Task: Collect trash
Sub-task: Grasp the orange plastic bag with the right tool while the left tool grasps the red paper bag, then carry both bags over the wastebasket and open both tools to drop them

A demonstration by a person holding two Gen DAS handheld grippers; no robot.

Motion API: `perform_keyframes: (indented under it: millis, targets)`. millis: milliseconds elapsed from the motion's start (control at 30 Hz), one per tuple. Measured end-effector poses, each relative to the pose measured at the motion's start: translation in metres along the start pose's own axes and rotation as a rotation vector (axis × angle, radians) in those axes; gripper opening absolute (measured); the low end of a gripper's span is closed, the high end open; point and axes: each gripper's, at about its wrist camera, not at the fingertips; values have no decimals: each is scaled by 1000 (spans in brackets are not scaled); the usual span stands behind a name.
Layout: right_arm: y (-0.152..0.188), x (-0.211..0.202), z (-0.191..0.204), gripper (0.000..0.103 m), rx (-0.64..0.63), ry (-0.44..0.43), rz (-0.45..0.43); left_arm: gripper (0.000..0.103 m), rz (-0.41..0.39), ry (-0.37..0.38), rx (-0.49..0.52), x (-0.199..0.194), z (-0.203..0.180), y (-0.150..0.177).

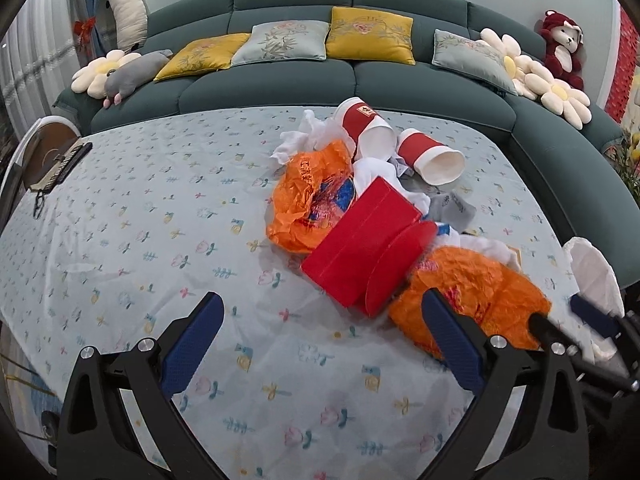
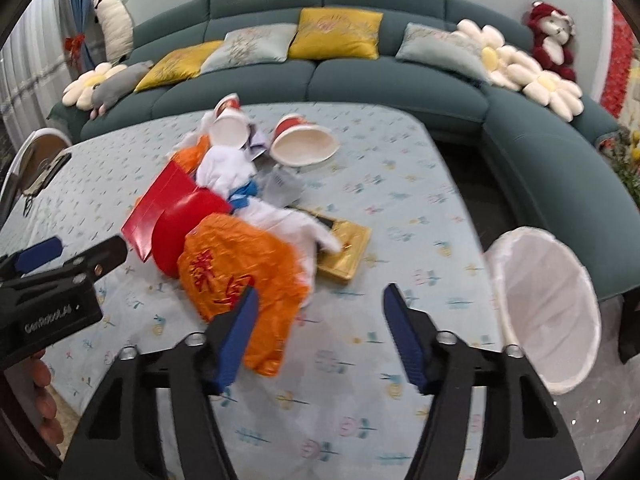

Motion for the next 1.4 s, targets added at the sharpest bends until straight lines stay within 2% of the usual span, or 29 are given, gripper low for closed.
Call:
perform_keyframes:
  millis: [233,267,333,400,433,500,533,600,633,800,967,1133,1400]
  targets:
    - [3,23,8,25,-6,-38,49,93,34,41,-31,33,1,-14]
    - [4,25,9,19,-13,-41,54,87,41,53,-32,38,1,-16]
    - [5,27,10,16,-16,-53,60,80,58,78,-31,45,0,-18]
    - [6,27,10,12,-16,-64,60,63,78,106,-41,50,-1,-19]
    - [6,26,10,11,-17,-71,56,60,84,115,-41,51,-1,-19]
    - [6,23,9,9,-18,-77,47,39,87,125,-35,50,-3,-19]
    - [5,20,9,8,-17,-81,43,33,85,123,-26,48,-5,-19]
    - [3,14,9,7,-14,-83,30,13,86,131,-7,43,-8,-19]
    - [2,11,8,7,-13,-83,24,10,85,138,-4,40,-9,-19]
    - [-5,-15,3,7,-6,-82,-39,3,45,151,16,16,-18,-22]
    - [-15,-43,-16,7,29,-50,-117,1,-3,177,40,-11,-33,-28]
    - [-25,-64,-54,7,89,45,-192,1,-32,200,77,-28,-56,-34]
    - [-26,-80,-124,7,214,130,-239,1,-80,269,156,-53,-113,-43]
Point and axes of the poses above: each gripper's, at about its wrist camera, not at the fingertips, and x roughly the way its jaws point, z to its left, y to its underside, and after that the axes turned 3 degrees about x, right-handed
